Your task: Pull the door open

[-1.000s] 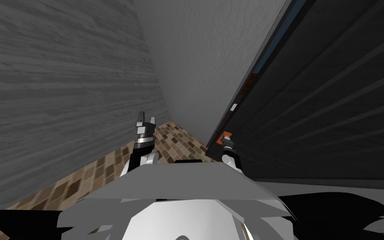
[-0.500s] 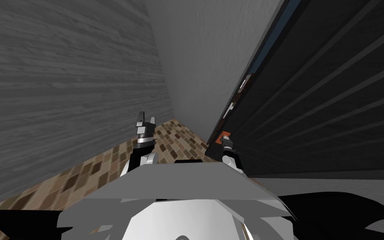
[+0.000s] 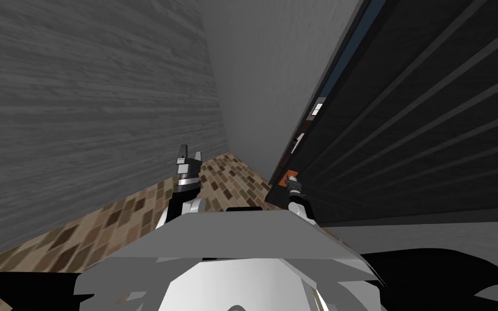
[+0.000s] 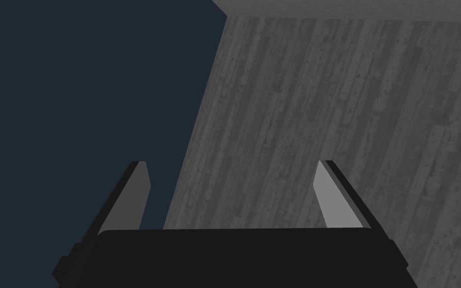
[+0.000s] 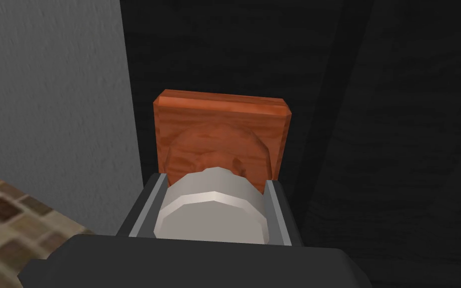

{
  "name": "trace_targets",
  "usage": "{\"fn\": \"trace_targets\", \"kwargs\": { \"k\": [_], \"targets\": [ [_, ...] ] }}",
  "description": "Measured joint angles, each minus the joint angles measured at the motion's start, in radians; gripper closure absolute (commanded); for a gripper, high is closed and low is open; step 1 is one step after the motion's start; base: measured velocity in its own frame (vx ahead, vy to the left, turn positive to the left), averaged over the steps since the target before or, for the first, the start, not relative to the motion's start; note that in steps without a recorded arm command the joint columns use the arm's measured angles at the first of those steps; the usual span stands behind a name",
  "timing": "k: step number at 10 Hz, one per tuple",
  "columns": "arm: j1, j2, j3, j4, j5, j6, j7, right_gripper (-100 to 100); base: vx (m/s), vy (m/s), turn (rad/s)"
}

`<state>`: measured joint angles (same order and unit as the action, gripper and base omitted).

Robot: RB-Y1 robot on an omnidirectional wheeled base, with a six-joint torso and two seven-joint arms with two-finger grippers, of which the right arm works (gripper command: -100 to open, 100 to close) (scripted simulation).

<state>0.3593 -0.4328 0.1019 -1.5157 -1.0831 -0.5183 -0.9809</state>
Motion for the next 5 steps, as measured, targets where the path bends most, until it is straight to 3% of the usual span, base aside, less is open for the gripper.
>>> {"fn": "trace_targets", "kwargs": {
  "k": [5],
  "targets": [
    [0.009, -0.041, 0.041, -0.012, 0.013, -0.008, -0.041, 100, -0.221, -0.047, 0.122]
  ]
}}
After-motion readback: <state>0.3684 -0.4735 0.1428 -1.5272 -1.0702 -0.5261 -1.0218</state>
